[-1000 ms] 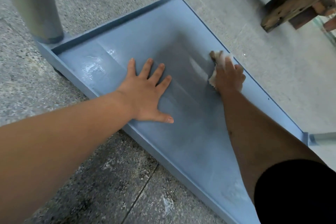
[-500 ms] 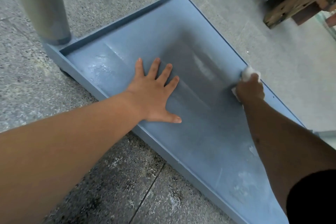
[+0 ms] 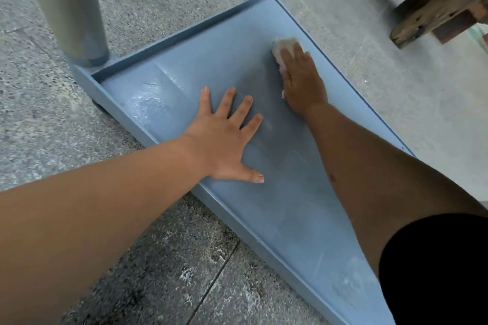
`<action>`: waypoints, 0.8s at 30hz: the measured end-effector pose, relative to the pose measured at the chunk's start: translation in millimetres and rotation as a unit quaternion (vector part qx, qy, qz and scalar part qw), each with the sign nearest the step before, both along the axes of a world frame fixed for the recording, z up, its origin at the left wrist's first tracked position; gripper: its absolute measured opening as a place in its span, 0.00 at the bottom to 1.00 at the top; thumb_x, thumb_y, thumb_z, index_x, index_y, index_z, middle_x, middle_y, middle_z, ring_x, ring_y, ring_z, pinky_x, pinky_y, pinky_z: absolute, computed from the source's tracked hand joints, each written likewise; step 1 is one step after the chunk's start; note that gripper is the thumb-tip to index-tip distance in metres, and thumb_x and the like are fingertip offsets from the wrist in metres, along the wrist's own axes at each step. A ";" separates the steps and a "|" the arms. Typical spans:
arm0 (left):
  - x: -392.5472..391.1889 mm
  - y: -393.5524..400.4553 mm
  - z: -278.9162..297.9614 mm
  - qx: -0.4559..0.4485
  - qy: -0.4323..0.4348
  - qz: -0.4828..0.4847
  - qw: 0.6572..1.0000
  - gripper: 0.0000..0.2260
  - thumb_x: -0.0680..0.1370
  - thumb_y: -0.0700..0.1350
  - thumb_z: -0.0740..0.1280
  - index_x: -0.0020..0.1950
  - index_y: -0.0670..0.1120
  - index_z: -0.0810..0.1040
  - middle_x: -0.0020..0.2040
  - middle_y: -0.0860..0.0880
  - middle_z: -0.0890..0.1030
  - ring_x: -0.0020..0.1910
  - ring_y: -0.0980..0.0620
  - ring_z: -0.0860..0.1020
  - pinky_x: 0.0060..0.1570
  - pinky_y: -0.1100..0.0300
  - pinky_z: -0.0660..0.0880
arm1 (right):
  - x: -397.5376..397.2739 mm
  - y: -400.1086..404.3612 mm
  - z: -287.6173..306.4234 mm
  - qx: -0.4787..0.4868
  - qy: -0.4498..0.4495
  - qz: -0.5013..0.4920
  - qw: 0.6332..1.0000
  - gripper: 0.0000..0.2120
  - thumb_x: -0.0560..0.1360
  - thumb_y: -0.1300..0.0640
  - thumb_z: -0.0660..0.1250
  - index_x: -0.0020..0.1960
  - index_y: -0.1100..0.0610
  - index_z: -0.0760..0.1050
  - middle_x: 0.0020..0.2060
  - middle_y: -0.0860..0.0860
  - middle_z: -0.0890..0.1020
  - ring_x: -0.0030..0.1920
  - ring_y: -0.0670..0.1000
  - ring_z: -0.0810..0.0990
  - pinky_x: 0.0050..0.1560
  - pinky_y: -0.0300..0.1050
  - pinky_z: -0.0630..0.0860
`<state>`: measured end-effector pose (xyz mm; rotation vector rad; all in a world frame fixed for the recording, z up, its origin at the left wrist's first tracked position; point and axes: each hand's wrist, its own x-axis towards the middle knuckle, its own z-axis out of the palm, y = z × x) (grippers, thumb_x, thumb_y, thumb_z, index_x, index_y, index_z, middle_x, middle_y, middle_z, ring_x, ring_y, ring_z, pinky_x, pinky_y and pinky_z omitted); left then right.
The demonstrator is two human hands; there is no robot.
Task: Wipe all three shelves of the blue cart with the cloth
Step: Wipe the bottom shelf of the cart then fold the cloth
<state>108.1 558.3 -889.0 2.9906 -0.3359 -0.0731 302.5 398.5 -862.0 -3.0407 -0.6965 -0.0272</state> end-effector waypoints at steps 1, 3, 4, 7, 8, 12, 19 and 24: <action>-0.2 0.2 -0.4 0.000 0.001 0.000 1.000 0.56 0.57 0.84 0.40 0.79 0.54 0.42 0.80 0.46 0.42 0.77 0.36 0.39 0.64 0.26 0.37 | -0.3 -7.0 -0.3 0.016 0.007 0.014 1.000 0.23 0.84 0.48 0.51 0.78 0.45 0.56 0.79 0.49 0.53 0.78 0.56 0.53 0.75 0.56 0.56; 0.4 1.2 -1.4 0.000 0.000 0.000 1.000 0.56 0.57 0.84 0.39 0.79 0.54 0.42 0.80 0.46 0.42 0.77 0.36 0.39 0.65 0.26 0.38 | -1.1 -20.2 -0.1 0.027 0.006 -0.002 1.000 0.24 0.82 0.51 0.57 0.77 0.45 0.58 0.78 0.50 0.56 0.76 0.58 0.58 0.73 0.56 0.59; 0.3 1.2 -0.5 -0.001 0.002 -0.001 1.000 0.56 0.57 0.84 0.39 0.79 0.54 0.42 0.80 0.46 0.42 0.77 0.36 0.39 0.65 0.26 0.38 | -2.3 -29.6 1.1 0.017 0.006 -0.036 0.999 0.28 0.80 0.54 0.62 0.77 0.45 0.58 0.78 0.51 0.57 0.75 0.59 0.60 0.72 0.57 0.61; -1.2 1.3 -1.4 -0.002 0.005 0.003 1.000 0.56 0.57 0.84 0.39 0.79 0.54 0.42 0.80 0.46 0.42 0.77 0.36 0.38 0.65 0.27 0.39 | -7.9 -74.8 4.7 -0.024 -0.002 -0.146 0.989 0.33 0.75 0.57 0.68 0.76 0.49 0.59 0.77 0.55 0.57 0.70 0.64 0.65 0.68 0.59 0.66; -0.2 1.6 -0.3 0.001 0.005 0.002 1.000 0.56 0.57 0.84 0.39 0.79 0.54 0.42 0.80 0.46 0.42 0.77 0.36 0.38 0.65 0.27 0.39 | -13.4 -98.4 7.9 -0.038 -0.003 -0.180 0.983 0.31 0.77 0.56 0.66 0.76 0.51 0.59 0.77 0.57 0.57 0.69 0.66 0.66 0.67 0.59 0.66; 1.2 1.5 0.1 -0.004 0.010 0.003 1.000 0.56 0.57 0.84 0.38 0.79 0.55 0.43 0.80 0.47 0.43 0.77 0.37 0.39 0.65 0.27 0.38 | -62.9 -202.3 15.5 -0.119 0.002 -0.255 0.960 0.25 0.78 0.48 0.62 0.73 0.50 0.64 0.69 0.59 0.69 0.67 0.64 0.68 0.61 0.62 0.66; -2.3 3.5 13.0 0.011 0.056 -0.009 0.998 0.54 0.58 0.84 0.40 0.79 0.56 0.42 0.80 0.48 0.41 0.77 0.38 0.39 0.67 0.27 0.39 | -108.8 -209.3 7.2 -0.007 -0.060 -0.377 0.924 0.27 0.72 0.40 0.48 0.67 0.45 0.70 0.59 0.56 0.77 0.55 0.62 0.75 0.53 0.55 0.65; 19.1 37.2 42.4 -0.009 0.117 -0.103 0.988 0.42 0.70 0.75 0.43 0.79 0.56 0.51 0.80 0.51 0.51 0.78 0.44 0.52 0.74 0.43 0.54 | -139.1 -83.0 0.8 0.109 0.000 -0.260 0.959 0.25 0.72 0.38 0.53 0.69 0.36 0.67 0.68 0.48 0.71 0.64 0.58 0.70 0.62 0.46 0.58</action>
